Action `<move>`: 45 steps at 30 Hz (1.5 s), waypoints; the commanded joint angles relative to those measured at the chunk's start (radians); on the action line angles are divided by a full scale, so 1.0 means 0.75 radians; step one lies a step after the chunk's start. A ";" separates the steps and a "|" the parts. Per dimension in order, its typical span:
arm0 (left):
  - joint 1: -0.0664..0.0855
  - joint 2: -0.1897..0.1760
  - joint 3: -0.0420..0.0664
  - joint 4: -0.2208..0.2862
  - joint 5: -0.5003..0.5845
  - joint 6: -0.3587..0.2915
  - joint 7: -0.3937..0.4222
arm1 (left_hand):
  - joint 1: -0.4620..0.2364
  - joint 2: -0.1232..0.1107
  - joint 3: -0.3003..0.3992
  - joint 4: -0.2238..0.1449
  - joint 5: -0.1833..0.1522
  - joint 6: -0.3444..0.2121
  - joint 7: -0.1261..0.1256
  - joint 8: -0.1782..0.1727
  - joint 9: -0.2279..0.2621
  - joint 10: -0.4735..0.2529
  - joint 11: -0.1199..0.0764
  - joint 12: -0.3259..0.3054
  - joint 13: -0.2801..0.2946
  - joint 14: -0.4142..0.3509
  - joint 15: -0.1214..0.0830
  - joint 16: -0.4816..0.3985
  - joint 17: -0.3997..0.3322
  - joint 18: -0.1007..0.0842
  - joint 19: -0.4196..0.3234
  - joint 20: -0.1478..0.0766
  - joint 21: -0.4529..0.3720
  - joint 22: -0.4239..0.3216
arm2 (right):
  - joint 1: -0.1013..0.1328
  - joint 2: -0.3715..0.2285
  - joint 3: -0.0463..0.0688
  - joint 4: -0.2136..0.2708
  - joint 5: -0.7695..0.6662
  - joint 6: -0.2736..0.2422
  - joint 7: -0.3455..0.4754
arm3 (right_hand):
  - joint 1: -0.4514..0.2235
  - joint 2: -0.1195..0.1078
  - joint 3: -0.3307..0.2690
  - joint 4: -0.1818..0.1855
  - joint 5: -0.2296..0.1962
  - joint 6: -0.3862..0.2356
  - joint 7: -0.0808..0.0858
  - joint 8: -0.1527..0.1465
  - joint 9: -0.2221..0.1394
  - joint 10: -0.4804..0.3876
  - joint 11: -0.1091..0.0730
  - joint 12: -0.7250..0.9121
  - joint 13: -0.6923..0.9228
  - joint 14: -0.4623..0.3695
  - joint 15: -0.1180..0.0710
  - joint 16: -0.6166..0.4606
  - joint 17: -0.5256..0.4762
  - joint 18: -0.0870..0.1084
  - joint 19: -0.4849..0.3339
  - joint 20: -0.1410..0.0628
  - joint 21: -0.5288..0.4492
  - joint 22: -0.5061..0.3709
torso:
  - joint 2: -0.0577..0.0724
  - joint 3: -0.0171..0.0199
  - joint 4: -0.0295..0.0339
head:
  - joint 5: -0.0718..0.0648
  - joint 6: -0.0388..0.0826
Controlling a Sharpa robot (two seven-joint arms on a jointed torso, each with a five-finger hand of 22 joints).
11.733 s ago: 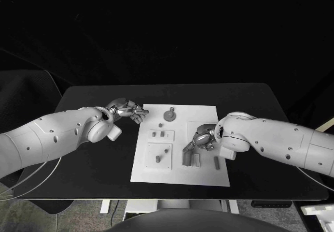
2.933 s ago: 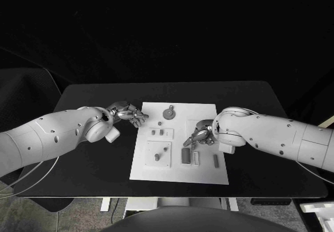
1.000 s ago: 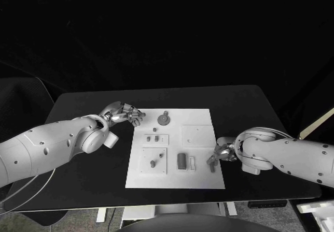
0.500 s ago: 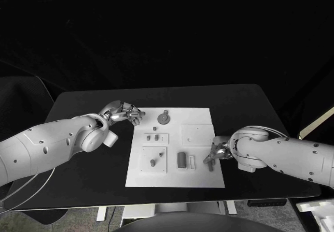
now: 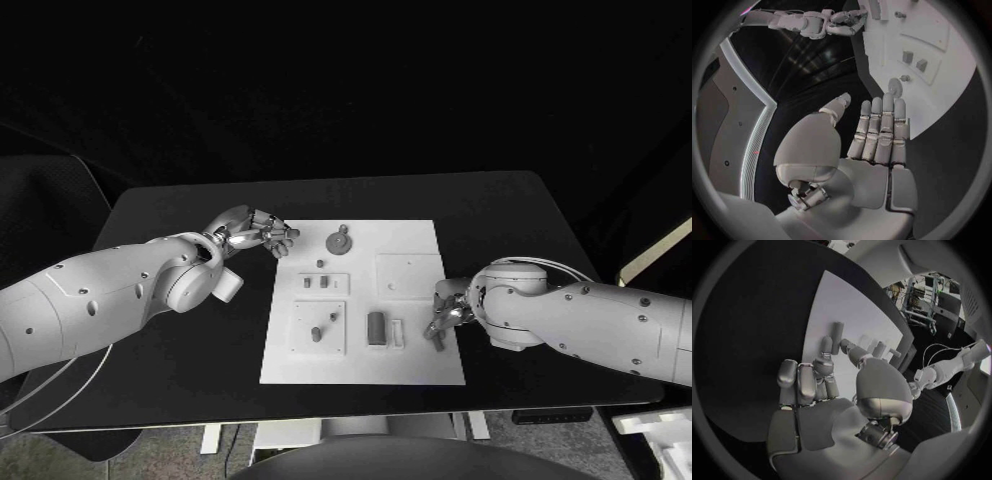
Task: Assemble the parts on the task board
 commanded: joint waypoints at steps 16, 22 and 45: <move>0.001 -0.002 0.000 0.004 0.003 0.027 -0.014 | -0.007 0.010 0.003 0.000 0.002 0.011 -0.001 0.007 0.002 0.006 0.000 0.008 0.002 0.008 0.002 0.005 0.002 0.024 0.010 0.004 0.007 0.001 | -0.030 -0.026 -0.023 0.005 0.091 -0.094 -0.054 | 0.137 0.028 0.035 0.003 0.004 -0.014 0.020 -0.033 -0.027 0.018 -0.007 0.003 0.003 0.005 -0.008 0.007 0.004 0.061 0.002 -0.005 0.178 0.001 | 0.000 0.0001 0.0004 | -0.004 -0.004; 0.001 -0.002 0.000 0.001 0.000 0.031 -0.021 | -0.007 0.010 0.003 0.000 0.002 0.011 -0.001 0.007 0.002 0.006 0.000 0.008 0.002 0.008 0.002 0.005 0.002 0.024 0.010 0.004 0.007 0.001 | -0.021 -0.059 -0.021 0.030 0.319 -0.159 -0.045 | 0.143 0.042 0.039 0.009 0.004 -0.008 0.019 -0.031 -0.025 0.027 -0.008 0.006 0.004 0.012 -0.009 0.010 0.005 0.061 0.007 -0.004 0.181 0.002 | -0.001 0.0002 -0.0005 | 0.001 -0.004; 0.001 0.005 -0.001 -0.010 -0.004 0.063 -0.044 | -0.015 0.000 -0.005 0.000 -0.001 0.008 0.000 0.005 0.001 0.004 0.001 0.003 0.000 0.006 0.003 0.001 0.002 0.023 0.010 0.005 0.006 0.001 | 0.040 -0.013 -0.004 0.044 0.535 -0.280 -0.020 | 0.128 0.042 0.029 0.019 0.002 -0.002 0.020 -0.028 -0.023 0.038 -0.010 0.009 0.004 0.021 -0.009 0.014 0.006 0.061 0.014 -0.003 0.184 0.003 | 0.000 -0.0001 0.0003 | 0.013 -0.001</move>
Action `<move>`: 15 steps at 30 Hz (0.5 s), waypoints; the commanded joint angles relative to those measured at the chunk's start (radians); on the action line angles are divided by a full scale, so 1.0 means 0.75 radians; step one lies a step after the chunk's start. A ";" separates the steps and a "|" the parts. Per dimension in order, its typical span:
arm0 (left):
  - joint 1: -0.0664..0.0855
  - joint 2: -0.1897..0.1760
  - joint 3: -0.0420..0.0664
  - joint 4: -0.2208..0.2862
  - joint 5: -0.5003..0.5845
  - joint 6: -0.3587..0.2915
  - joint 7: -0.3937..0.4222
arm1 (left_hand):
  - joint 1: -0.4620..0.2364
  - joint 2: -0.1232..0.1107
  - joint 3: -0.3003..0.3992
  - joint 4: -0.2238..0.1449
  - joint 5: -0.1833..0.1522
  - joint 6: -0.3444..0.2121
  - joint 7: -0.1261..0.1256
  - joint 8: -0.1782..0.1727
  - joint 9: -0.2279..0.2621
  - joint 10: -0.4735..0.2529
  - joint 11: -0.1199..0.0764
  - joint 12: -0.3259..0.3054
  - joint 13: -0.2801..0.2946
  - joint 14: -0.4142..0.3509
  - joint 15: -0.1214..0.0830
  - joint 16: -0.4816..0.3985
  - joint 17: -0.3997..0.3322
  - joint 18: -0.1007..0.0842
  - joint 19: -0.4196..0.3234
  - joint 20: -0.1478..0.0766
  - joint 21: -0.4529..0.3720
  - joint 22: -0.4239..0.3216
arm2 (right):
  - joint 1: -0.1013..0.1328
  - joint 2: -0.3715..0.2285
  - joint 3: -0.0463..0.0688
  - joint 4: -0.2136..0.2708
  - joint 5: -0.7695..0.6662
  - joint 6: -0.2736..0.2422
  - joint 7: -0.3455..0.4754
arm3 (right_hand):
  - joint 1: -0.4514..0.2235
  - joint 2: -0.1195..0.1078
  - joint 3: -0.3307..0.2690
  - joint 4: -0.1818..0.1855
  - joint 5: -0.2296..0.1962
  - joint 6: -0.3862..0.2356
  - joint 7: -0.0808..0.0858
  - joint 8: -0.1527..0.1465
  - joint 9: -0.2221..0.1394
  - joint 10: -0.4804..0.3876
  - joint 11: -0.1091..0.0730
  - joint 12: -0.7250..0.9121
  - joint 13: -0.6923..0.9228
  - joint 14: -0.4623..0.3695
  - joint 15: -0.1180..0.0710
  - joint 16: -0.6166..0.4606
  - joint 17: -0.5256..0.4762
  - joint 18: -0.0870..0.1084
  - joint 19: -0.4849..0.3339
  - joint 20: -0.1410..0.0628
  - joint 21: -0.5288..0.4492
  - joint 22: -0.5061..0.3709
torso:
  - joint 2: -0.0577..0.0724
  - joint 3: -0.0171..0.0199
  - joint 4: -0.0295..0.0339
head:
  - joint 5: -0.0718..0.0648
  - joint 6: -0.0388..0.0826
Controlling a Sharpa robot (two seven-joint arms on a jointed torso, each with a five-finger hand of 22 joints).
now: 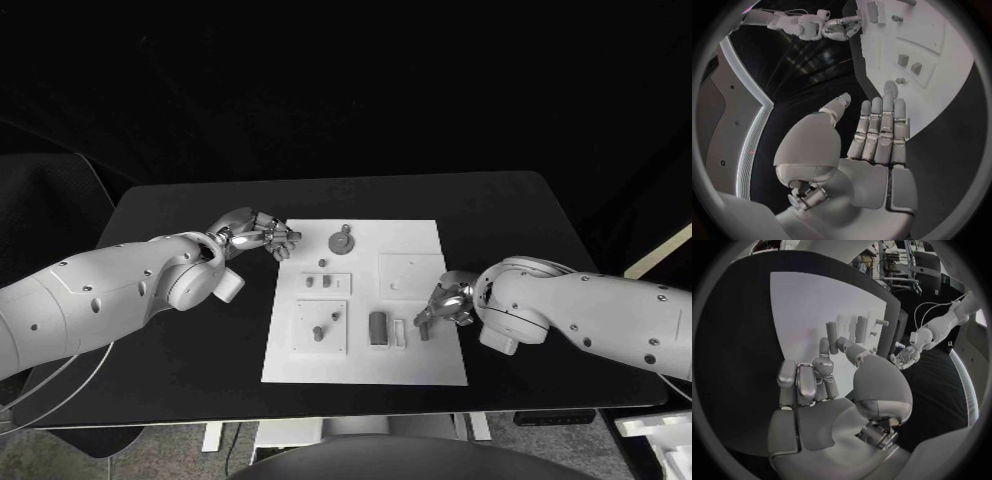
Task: Assemble the parts on the task board
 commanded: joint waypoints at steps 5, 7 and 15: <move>0.001 0.005 0.000 0.001 -0.002 0.031 -0.003 | -0.015 -0.001 -0.005 0.000 -0.001 0.008 0.000 0.005 0.001 0.004 0.001 0.003 0.000 0.006 0.003 0.001 0.001 0.024 0.005 0.000 0.006 0.001 | 0.000 0.050 0.000 -0.014 0.094 0.003 0.011 | 0.002 0.018 -0.005 0.006 0.003 0.006 0.010 0.004 0.001 0.012 -0.002 0.009 0.001 0.008 -0.001 0.014 0.002 0.062 0.011 -0.001 0.184 0.002 | 0.000 -0.0002 -0.0006 | -0.003 0.001; 0.001 0.005 0.000 0.002 -0.003 0.032 -0.004 | -0.016 -0.001 -0.005 0.000 -0.001 0.008 0.000 0.005 0.001 0.003 0.001 0.003 0.000 0.006 0.003 0.001 0.001 0.024 0.005 0.000 0.005 0.001 | 0.000 0.061 0.000 -0.021 0.099 0.009 0.012 | 0.001 0.017 -0.005 0.007 0.003 0.006 0.010 0.004 0.001 0.012 -0.002 0.009 0.001 0.008 -0.001 0.014 0.002 0.062 0.011 -0.001 0.184 0.002 | 0.000 -0.0005 -0.0004 | -0.004 0.001; 0.001 0.003 0.000 0.003 -0.004 0.034 -0.008 | -0.017 -0.002 -0.006 0.000 -0.001 0.008 0.000 0.004 0.001 0.003 0.001 0.002 0.000 0.006 0.003 0.000 0.001 0.024 0.005 0.000 0.005 0.001 | -0.003 0.095 0.000 -0.040 0.097 0.017 0.016 | -0.001 0.016 -0.007 0.007 0.003 0.005 0.010 0.003 0.001 0.012 -0.002 0.008 0.001 0.008 -0.001 0.014 0.001 0.062 0.011 -0.001 0.184 0.002 | 0.000 -0.0001 0.0001 | -0.001 0.000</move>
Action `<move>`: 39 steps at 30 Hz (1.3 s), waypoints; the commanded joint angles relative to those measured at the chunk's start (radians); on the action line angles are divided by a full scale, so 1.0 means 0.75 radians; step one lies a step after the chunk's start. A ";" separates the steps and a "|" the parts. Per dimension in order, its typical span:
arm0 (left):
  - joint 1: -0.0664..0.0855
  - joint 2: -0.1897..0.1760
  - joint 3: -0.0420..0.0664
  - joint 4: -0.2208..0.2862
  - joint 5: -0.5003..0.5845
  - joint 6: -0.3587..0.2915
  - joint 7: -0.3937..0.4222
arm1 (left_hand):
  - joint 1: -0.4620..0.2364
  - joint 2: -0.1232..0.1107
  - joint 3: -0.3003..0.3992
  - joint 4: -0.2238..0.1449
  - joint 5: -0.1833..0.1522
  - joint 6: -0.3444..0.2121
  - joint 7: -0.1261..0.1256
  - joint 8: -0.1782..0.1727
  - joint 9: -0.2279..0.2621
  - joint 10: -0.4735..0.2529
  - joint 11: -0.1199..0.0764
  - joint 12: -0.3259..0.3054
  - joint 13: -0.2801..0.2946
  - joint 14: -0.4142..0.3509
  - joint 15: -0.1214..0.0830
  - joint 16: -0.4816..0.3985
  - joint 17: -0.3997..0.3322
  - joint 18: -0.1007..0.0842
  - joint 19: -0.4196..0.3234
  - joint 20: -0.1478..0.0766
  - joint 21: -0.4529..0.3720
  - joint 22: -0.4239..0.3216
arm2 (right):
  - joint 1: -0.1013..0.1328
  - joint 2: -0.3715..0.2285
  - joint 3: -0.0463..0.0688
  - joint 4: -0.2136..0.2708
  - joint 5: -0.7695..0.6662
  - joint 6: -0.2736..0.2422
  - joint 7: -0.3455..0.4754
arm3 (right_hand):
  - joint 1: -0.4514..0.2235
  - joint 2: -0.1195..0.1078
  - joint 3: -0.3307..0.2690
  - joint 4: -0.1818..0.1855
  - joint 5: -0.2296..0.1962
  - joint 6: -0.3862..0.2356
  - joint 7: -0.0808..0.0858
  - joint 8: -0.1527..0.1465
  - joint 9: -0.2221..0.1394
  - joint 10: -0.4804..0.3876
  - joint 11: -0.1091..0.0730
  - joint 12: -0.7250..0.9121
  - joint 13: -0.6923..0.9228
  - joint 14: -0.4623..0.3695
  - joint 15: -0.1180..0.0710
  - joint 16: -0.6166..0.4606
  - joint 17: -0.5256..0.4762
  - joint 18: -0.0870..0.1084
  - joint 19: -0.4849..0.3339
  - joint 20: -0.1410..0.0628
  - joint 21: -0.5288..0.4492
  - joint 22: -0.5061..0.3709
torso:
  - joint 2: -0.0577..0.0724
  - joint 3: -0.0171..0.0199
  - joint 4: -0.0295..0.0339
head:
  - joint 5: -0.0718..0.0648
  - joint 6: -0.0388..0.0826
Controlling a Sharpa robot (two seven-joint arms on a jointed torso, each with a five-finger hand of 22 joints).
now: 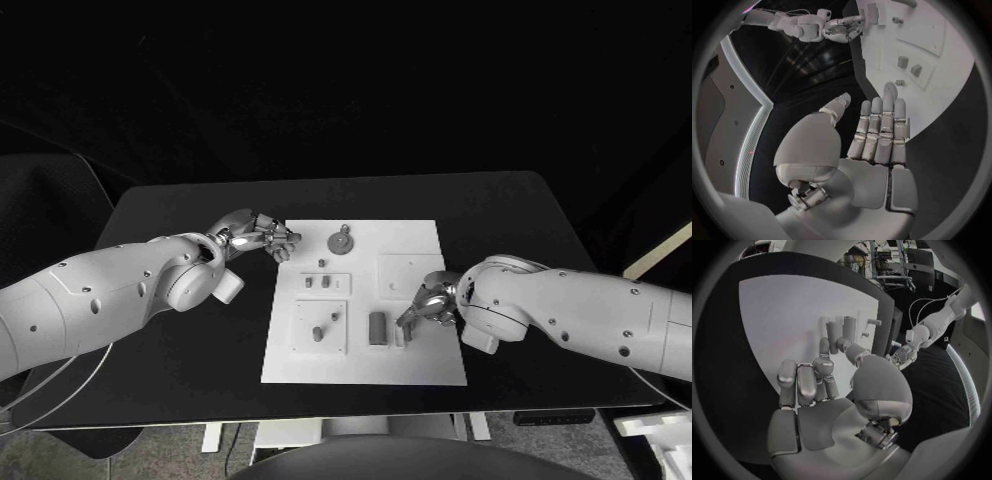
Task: Assemble the parts on the task board
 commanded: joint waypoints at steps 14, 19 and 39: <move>0.001 0.002 0.000 0.002 -0.004 0.025 -0.005 | -0.016 -0.002 -0.007 0.001 -0.001 0.007 0.000 0.003 0.001 0.002 0.001 0.001 0.000 0.005 0.004 -0.001 0.001 0.024 0.005 0.000 0.005 0.000 | -0.019 0.038 0.000 -0.030 -0.006 0.051 0.019 | -0.005 0.015 -0.004 0.005 0.007 0.001 0.010 0.002 0.001 0.011 -0.001 0.007 0.000 0.004 -0.005 0.014 0.001 0.062 0.009 -0.003 0.184 0.002 | 0.000 0.0010 -0.0004 | 0.003 -0.004; 0.001 0.003 0.000 0.002 -0.006 0.028 -0.007 | -0.016 -0.002 -0.008 0.001 -0.001 0.007 0.000 0.003 0.001 0.002 0.001 0.001 0.000 0.005 0.004 -0.001 0.001 0.024 0.005 0.000 0.005 0.000 | -0.023 0.046 -0.001 -0.040 -0.034 0.053 0.023 | -0.006 0.015 -0.005 0.005 0.007 0.000 0.010 0.002 0.001 0.010 -0.001 0.007 0.000 0.004 -0.005 0.014 0.001 0.062 0.010 -0.003 0.184 0.002 | 0.000 0.0014 -0.0005 | 0.003 -0.006; 0.001 0.001 0.000 0.002 -0.007 0.029 -0.013 | -0.018 -0.003 -0.009 0.000 -0.002 0.005 0.001 0.002 0.001 0.001 0.002 0.000 -0.001 0.004 0.004 -0.002 0.001 0.024 0.004 0.000 0.004 0.000 | -0.033 0.059 -0.001 -0.055 -0.056 0.047 0.030 | -0.027 0.007 -0.018 0.012 0.006 -0.013 0.013 -0.007 -0.001 0.004 0.001 0.001 -0.003 0.001 -0.003 0.009 0.000 0.062 0.010 -0.001 0.180 0.001 | 0.000 0.0009 -0.0002 | 0.005 -0.008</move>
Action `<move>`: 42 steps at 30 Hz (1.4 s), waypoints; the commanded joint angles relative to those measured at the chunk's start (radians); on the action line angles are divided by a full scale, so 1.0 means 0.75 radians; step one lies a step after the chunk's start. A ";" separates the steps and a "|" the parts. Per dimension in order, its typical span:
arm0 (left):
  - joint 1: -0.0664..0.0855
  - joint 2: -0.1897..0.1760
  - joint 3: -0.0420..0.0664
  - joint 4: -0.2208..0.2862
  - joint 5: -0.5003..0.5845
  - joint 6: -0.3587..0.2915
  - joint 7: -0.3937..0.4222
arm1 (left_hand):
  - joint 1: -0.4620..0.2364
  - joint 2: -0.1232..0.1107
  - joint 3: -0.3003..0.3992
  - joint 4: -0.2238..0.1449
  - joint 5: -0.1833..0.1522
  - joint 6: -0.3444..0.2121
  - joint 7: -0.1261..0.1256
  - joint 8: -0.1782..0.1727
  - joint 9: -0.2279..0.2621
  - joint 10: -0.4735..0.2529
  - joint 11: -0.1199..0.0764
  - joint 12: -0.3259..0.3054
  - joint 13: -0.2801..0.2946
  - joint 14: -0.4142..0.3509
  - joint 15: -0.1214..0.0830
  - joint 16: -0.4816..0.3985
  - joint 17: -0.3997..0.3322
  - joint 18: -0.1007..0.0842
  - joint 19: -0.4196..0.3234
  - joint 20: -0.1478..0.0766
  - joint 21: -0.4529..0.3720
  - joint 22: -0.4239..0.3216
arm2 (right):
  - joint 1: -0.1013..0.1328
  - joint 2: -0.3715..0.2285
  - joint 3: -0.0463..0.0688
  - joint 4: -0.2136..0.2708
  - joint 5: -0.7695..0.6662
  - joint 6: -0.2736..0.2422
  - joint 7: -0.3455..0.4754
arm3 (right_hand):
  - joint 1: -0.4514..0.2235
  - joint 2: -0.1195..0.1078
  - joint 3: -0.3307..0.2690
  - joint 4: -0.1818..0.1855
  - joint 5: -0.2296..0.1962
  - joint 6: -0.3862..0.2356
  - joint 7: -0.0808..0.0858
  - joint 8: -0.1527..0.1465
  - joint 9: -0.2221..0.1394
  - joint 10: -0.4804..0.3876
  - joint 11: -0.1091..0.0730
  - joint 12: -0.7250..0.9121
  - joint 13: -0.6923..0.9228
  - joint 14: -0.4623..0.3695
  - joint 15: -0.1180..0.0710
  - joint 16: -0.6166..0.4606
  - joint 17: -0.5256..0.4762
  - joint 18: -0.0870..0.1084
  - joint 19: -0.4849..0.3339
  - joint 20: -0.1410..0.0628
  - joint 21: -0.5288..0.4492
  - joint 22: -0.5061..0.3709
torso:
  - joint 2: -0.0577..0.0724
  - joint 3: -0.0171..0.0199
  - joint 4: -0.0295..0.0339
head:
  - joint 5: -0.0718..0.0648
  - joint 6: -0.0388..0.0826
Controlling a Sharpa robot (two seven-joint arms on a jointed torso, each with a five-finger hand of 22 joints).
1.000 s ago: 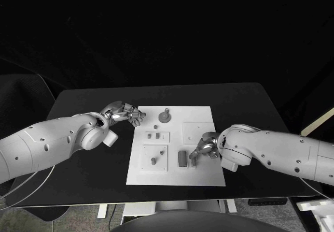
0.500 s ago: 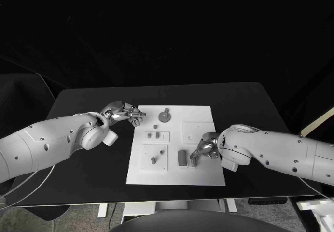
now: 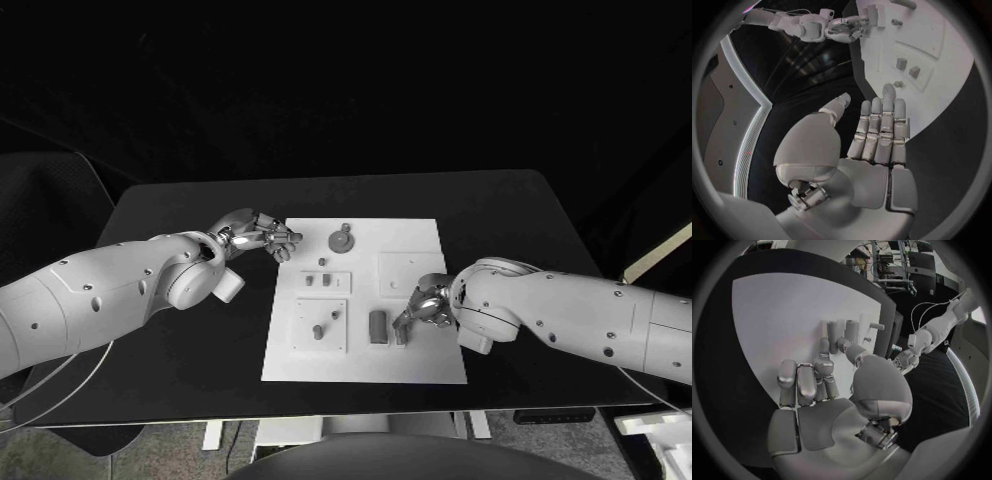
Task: Assemble the parts on the task board
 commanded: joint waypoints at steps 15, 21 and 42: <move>0.001 0.002 0.001 0.001 -0.005 0.021 0.001 | -0.014 0.001 -0.009 0.000 -0.002 0.004 0.001 0.001 0.000 0.001 0.002 -0.001 -0.001 0.004 0.004 -0.003 0.001 0.024 0.004 0.000 0.004 0.000 | -0.006 0.007 -0.002 -0.001 -0.021 0.013 0.018 | -0.111 -0.039 -0.057 0.030 -0.001 -0.027 0.014 -0.019 -0.007 -0.005 0.006 -0.009 -0.007 -0.008 -0.005 -0.002 -0.004 0.062 0.008 0.001 0.172 -0.005 | 0.000 -0.0009 0.0001 | 0.002 -0.002; 0.001 0.001 0.000 0.000 -0.006 0.022 0.000 | -0.014 0.000 -0.010 0.000 -0.001 0.004 0.001 0.001 0.000 0.000 0.002 -0.002 -0.001 0.003 0.004 -0.003 0.001 0.024 0.004 0.000 0.004 0.000 | -0.007 0.006 -0.002 -0.003 -0.027 0.019 0.021 | -0.156 -0.052 -0.079 0.040 -0.001 -0.029 0.014 -0.023 -0.007 -0.006 0.007 -0.011 -0.008 -0.009 -0.005 -0.005 -0.005 0.062 0.008 0.003 0.169 -0.008 | 0.000 -0.0007 0.0001 | 0.003 -0.002; 0.001 0.001 0.000 -0.002 -0.008 0.023 -0.002 | -0.015 0.000 -0.010 0.000 -0.002 0.002 0.001 0.000 0.000 0.000 0.002 -0.003 -0.002 0.003 0.004 -0.004 0.001 0.024 0.004 0.000 0.003 0.000 | -0.007 -0.003 -0.002 0.003 -0.025 -0.003 0.038 | -0.192 -0.063 -0.096 0.046 -0.001 -0.033 0.015 -0.027 -0.008 -0.010 0.008 -0.014 -0.009 -0.011 -0.004 -0.008 -0.006 0.062 0.006 0.004 0.166 -0.010 | 0.000 -0.0005 0.0000 | 0.003 -0.002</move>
